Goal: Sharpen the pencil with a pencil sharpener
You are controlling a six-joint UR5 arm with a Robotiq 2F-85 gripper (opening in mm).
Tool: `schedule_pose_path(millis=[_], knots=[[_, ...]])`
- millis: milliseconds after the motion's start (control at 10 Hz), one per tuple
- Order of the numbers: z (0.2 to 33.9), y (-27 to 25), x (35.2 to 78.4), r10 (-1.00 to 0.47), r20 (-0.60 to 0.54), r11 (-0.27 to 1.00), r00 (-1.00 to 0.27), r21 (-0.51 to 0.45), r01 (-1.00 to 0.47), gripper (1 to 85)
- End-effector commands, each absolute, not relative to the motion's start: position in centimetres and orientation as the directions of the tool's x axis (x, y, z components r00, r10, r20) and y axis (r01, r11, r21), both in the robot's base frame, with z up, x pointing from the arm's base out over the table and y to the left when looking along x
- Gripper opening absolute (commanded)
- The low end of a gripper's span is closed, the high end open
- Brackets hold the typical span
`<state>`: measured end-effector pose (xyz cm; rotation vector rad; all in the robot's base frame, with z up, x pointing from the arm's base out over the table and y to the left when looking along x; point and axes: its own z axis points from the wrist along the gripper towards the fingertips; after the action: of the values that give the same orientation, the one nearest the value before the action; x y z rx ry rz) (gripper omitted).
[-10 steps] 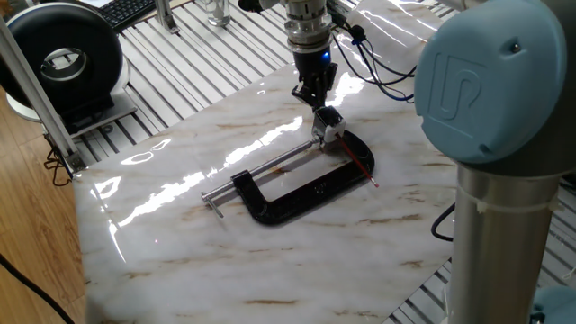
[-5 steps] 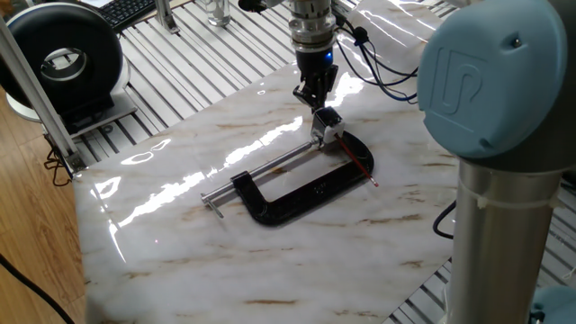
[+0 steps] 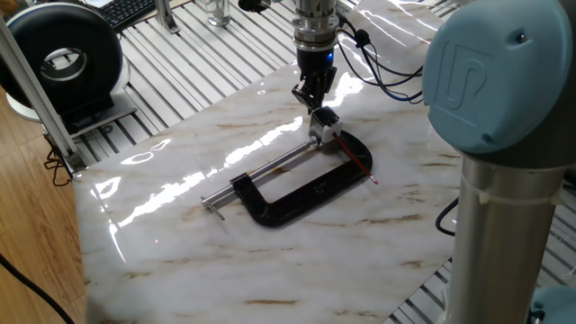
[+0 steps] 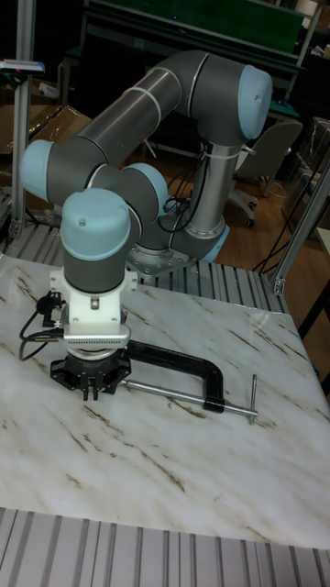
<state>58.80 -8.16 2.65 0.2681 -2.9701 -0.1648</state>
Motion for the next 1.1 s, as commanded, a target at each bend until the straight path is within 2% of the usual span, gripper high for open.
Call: schedule_pose_path(millis=[0,1000], knots=[[2.6,-7.8,59.6,-0.175,0.11,0.977,-0.978,0.146,-0.159,1.0],[2.5,-7.1,61.7,-0.119,0.034,0.981,-0.992,0.155,-0.112,1.0]])
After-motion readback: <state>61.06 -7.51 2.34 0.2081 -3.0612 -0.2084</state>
